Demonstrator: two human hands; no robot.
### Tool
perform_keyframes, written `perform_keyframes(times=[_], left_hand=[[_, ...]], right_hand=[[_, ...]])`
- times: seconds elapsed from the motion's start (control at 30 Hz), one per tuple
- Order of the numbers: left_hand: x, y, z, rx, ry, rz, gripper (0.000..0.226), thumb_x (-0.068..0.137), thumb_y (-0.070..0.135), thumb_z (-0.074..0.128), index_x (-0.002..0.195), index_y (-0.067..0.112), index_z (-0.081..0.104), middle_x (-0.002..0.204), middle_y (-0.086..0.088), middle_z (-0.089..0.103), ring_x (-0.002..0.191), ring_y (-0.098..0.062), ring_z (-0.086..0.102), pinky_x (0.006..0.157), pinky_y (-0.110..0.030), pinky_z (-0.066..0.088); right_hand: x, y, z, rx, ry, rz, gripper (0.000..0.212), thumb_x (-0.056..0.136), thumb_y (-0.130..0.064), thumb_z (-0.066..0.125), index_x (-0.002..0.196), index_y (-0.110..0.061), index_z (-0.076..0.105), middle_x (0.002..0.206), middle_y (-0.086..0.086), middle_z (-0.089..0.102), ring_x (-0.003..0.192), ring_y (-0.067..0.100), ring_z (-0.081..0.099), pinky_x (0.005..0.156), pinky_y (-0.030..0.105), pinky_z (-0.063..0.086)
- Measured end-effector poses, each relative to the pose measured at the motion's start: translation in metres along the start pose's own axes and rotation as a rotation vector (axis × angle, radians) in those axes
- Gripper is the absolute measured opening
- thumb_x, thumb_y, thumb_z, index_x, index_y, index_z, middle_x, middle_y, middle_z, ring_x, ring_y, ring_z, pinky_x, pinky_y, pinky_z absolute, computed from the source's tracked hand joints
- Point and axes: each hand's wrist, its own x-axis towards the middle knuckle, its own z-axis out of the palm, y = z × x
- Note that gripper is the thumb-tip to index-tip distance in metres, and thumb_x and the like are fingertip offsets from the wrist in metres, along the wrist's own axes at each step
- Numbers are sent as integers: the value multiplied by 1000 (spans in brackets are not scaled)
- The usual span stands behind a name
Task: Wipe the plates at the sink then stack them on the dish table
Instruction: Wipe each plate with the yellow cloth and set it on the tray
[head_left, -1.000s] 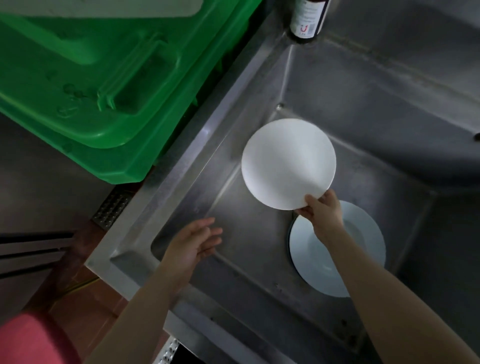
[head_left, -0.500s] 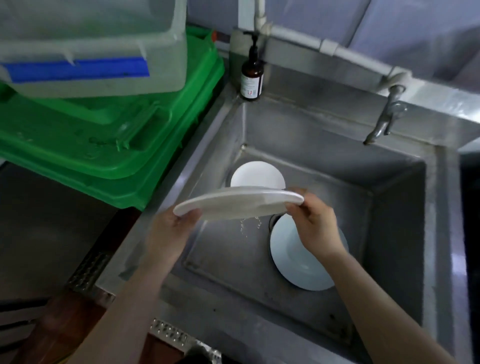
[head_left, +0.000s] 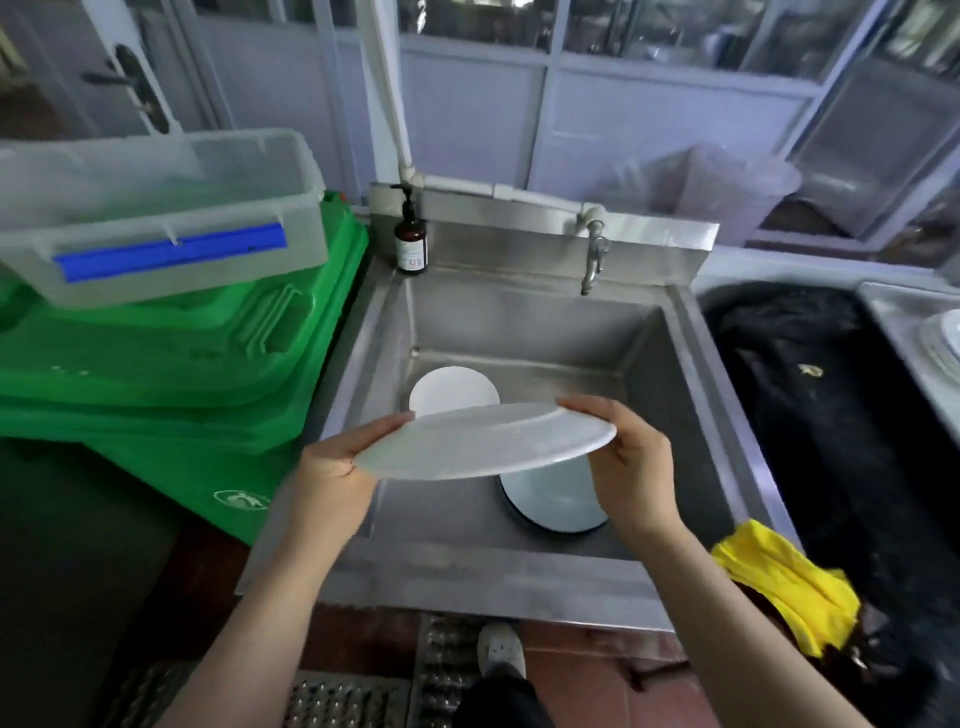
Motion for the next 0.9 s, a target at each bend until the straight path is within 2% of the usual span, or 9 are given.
perform_keyframes(times=[0.2, 0.33, 0.4, 0.43, 0.5, 0.63, 0.7, 0.77, 0.9], left_hand=[[-11, 24, 19, -20, -133, 87, 56, 76, -16, 68, 98, 35, 72, 108, 7, 71, 98, -7, 67, 90, -23, 50], [-15, 43, 40, 29, -193, 93, 38, 80, -8, 69, 101, 23, 75, 88, 36, 67, 87, 14, 63, 77, -3, 45], [-17, 53, 54, 78, -218, 107, 15, 83, -4, 69, 76, 7, 75, 63, 34, 64, 60, 17, 56, 59, 1, 38], [-19, 57, 62, 96, -220, 99, 49, 84, -1, 69, 50, 30, 51, 46, 26, 55, 46, 11, 47, 49, -2, 33], [-20, 64, 79, 77, -231, 64, 54, 84, 7, 70, 44, 27, 40, 37, 12, 35, 37, -3, 32, 40, -12, 24], [-20, 81, 113, 61, -343, -66, 37, 86, 24, 68, 66, -4, 57, 58, 2, 55, 51, -10, 45, 53, -22, 35], [-23, 91, 133, 13, -410, -141, 11, 89, 19, 64, 82, 14, 70, 81, 8, 73, 73, -12, 68, 66, -25, 54], [-28, 97, 154, -24, -467, -202, 24, 92, 10, 59, 93, 33, 67, 93, 13, 75, 87, -9, 70, 69, -27, 59], [-41, 97, 197, -87, -431, -318, 32, 93, 4, 56, 99, 34, 64, 98, 13, 74, 91, -10, 69, 65, -29, 58]], right_hand=[[-26, -21, -42, 25, 142, 47, 53, 83, 15, 57, 96, -34, 70, 102, -14, 70, 96, 6, 66, 82, 20, 51], [-33, -24, -70, -31, 217, 67, 46, 84, 9, 59, 93, -35, 67, 91, -25, 70, 90, -4, 64, 77, 11, 47], [-32, -20, -86, -34, 266, 108, 31, 84, 3, 65, 89, -28, 66, 80, -30, 67, 76, -10, 61, 66, 3, 41], [-30, -16, -94, -39, 292, 133, 25, 84, 0, 66, 87, -25, 64, 74, -30, 65, 70, -12, 59, 61, 3, 40], [-25, -7, -108, -33, 342, 167, 23, 84, -4, 68, 81, -27, 62, 69, -27, 64, 64, -11, 57, 58, 4, 40], [-11, 13, -139, 91, 361, 246, 21, 84, -8, 67, 81, -29, 67, 72, -9, 70, 64, 3, 59, 66, 26, 50], [-5, 24, -159, 81, 322, 257, 23, 83, -9, 65, 81, -32, 69, 69, -9, 69, 61, 3, 55, 63, 28, 46], [-1, 34, -180, 75, 281, 262, 28, 83, -8, 65, 80, -36, 70, 68, -10, 68, 60, 1, 55, 61, 25, 47], [-5, 67, -219, 95, 217, 284, 27, 86, -11, 65, 88, -38, 70, 80, -12, 73, 71, 3, 67, 62, 17, 54]])
